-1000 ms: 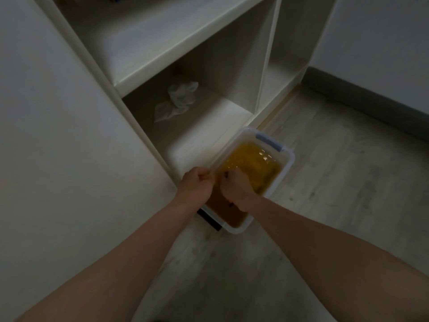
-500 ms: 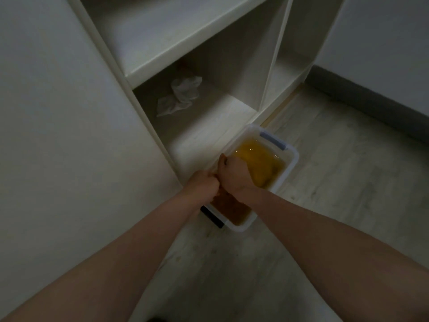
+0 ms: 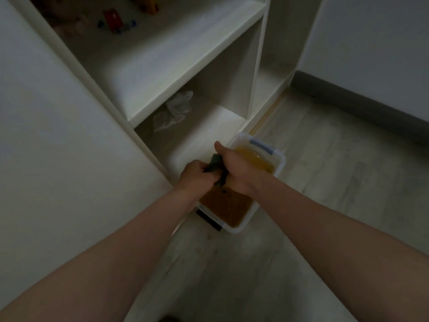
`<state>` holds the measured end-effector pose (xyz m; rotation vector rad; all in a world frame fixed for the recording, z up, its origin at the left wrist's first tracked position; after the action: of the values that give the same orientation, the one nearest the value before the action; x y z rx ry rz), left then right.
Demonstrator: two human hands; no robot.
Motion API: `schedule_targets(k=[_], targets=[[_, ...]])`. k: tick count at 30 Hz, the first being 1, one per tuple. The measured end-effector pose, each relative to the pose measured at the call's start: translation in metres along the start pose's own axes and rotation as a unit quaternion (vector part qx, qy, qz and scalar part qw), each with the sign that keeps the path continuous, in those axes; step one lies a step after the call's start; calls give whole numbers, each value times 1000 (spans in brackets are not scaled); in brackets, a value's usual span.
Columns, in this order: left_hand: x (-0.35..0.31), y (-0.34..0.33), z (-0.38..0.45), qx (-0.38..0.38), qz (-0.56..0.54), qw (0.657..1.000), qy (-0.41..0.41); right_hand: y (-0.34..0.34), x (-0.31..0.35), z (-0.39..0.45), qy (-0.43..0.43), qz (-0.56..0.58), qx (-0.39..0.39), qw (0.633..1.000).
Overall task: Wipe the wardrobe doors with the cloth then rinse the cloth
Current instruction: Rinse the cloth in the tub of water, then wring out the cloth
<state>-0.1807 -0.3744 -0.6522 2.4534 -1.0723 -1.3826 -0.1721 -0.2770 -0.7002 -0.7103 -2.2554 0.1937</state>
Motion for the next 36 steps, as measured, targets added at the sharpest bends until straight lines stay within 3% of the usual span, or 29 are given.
schedule_targets(k=[3,8,15,23,29,36], targets=[[-24,11,-20,-11,20,1000,0,9,20,-36,-17,16,-8,1000],[-84,24,-73,4,8,1000,8,20,77,-122,8,-58,-17,998],[-231,74,-199,8,-31,999,-2,4,201,-287,14,-101,-55,993],[-407,134,-327,36,-87,995,-18,-48,364,-467,106,-128,-76,983],[-535,175,-416,73,-127,986,-86,-79,480,-593,209,-186,-67,958],[-657,228,-503,-74,-40,967,-241,-98,578,-712,305,-216,-55,926]])
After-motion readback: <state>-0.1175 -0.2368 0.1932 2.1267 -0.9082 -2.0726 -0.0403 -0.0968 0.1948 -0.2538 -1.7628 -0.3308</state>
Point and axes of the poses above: each hand's wrist, its own z-axis towards the middle knuckle, its own y-axis out of the back of the hand, x = y × z, the point moved 8 cm from there along z, towards the middle knuckle, and after that the axes turned 1 degree about y, right-handed, at the moved point
